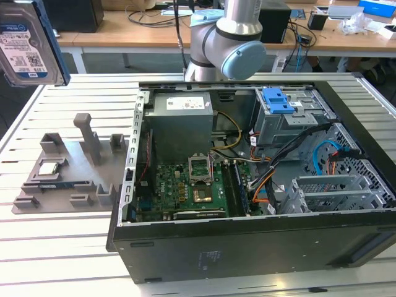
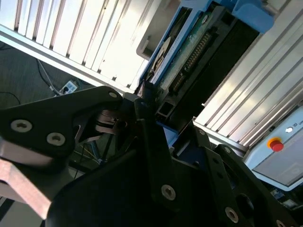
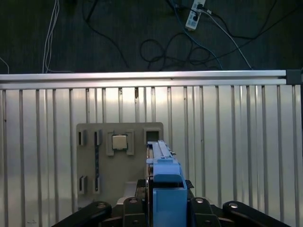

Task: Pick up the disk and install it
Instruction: 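Pick up the disk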

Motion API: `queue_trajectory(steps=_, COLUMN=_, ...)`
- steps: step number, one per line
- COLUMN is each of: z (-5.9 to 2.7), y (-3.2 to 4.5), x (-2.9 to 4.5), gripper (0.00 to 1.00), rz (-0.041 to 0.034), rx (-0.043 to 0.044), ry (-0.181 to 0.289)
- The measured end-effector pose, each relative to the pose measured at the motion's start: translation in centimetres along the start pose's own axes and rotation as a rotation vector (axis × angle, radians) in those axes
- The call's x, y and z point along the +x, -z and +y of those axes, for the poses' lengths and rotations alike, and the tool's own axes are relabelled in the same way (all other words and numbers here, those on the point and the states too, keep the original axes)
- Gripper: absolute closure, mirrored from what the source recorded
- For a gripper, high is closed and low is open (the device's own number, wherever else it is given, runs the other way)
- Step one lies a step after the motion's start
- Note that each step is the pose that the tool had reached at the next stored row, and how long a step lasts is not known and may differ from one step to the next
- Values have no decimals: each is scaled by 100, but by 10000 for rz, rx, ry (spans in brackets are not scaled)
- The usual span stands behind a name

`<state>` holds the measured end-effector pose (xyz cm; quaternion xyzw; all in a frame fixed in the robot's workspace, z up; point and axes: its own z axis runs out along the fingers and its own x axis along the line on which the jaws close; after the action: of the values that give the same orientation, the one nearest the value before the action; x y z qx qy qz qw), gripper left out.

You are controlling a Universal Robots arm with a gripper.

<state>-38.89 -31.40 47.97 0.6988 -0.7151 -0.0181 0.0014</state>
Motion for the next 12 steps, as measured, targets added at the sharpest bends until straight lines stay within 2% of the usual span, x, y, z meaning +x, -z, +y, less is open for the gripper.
queue_trajectory(steps=4, z=4, y=161, x=-4, gripper=63, rz=0, rx=0, ry=0)
queue_trajectory(steps=5, z=6, y=233, x=-6, gripper=63, rz=1, rx=-1, ry=-1)
queue_trajectory(steps=7, z=9, y=321, x=-8, gripper=63, rz=0, rx=0, ry=0)
queue_trajectory(steps=12, z=9, y=339, x=-8, gripper=63, rz=0, rx=0, ry=0)
